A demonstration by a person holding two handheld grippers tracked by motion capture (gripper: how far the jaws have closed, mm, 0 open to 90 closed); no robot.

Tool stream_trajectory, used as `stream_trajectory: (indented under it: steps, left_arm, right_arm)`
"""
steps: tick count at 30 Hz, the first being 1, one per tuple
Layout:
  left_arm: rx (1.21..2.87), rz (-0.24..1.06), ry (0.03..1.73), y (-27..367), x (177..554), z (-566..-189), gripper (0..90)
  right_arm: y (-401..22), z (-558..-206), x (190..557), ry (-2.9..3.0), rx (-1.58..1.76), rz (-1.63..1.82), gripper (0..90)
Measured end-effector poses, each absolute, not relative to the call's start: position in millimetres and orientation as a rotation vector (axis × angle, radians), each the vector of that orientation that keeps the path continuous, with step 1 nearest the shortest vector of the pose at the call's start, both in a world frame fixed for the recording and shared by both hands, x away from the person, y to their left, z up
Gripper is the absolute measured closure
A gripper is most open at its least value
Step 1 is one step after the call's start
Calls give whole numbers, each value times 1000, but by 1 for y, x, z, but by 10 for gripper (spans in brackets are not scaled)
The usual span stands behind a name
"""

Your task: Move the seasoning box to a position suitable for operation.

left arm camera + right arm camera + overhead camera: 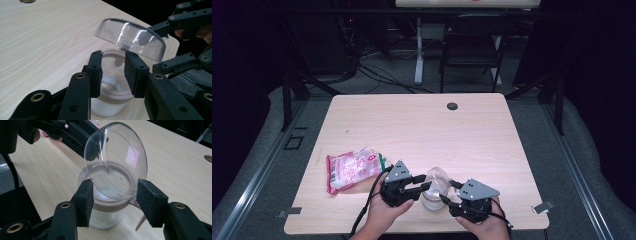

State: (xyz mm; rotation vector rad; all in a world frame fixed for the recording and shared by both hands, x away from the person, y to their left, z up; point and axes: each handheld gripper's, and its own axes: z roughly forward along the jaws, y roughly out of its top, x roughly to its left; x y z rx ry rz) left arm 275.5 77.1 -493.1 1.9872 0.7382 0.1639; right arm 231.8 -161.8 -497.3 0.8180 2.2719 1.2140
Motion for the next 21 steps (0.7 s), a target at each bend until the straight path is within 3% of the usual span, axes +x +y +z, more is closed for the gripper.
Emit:
stream_trajectory:
  steps: [12, 21]
  left_arm:
    - [2039, 226, 780, 75, 281, -507, 601]
    - [2049, 229, 781, 72, 282, -517, 638]
  right_arm:
    - [-167, -494, 232, 2260, 843, 1245, 522]
    - [-171, -493, 231, 2249, 862, 1279, 555]
